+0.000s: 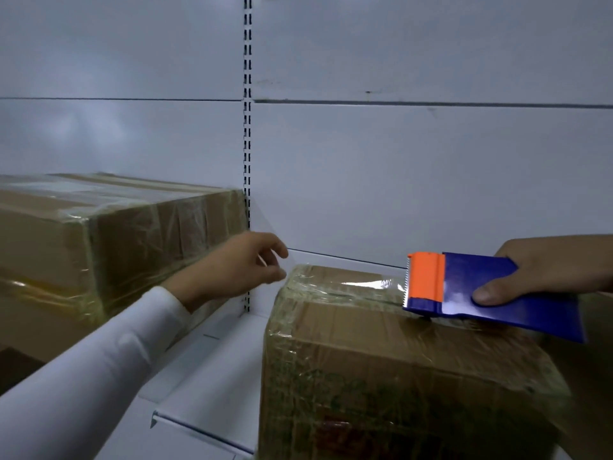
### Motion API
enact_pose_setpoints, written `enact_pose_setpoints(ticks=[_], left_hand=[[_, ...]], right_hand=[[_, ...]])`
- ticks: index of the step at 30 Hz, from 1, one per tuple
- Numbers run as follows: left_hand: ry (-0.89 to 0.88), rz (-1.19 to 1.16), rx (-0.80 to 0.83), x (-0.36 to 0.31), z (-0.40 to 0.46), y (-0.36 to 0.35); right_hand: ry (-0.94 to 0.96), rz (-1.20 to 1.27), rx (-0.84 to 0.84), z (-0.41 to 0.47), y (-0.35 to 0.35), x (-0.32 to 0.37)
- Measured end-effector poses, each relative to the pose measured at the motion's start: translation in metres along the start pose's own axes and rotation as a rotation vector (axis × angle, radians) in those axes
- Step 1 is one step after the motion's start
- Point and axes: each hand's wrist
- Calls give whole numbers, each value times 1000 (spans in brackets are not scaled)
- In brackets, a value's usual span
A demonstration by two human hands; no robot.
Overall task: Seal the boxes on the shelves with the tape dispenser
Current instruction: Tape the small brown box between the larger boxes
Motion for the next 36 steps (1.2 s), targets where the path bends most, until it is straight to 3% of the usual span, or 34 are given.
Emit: enact_pose_setpoints(ticks=[2,5,9,12,14,17,19,26,31,36], left_hand=[[-33,-23,33,-16,5,-1],[-56,248,69,-28,6,-20],[-8,274,121,-25,4,-17],[-24,492,114,-31,12,-9],[-68,454,137,-44,16,-17],[-94,259,388,-57,9,-45],[-103,264,453,-54,4,-51],[-96,297,479,-17,0,-21],[56,430,472,16,2,11],[-50,323,349,11,8,-14]], right_hand=[[7,14,3,-3,-1,3],[11,16,-13,-7,-4,9],[21,6,-18,-14,-9,17],[1,5,6,-15,-10,31],[-17,-8,16,-14,-11,40],[-36,5,14,-15,-12,44],[-36,5,15,-18,-14,46],[6,25,1,-6,-27,76],[46,70,-59,16,-42,110],[17,57,-72,20,-46,123]])
Point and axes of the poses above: each hand's wrist, its own z-axis towards the middle knuckle, its own y-axis out of the back of the hand, x = y × z
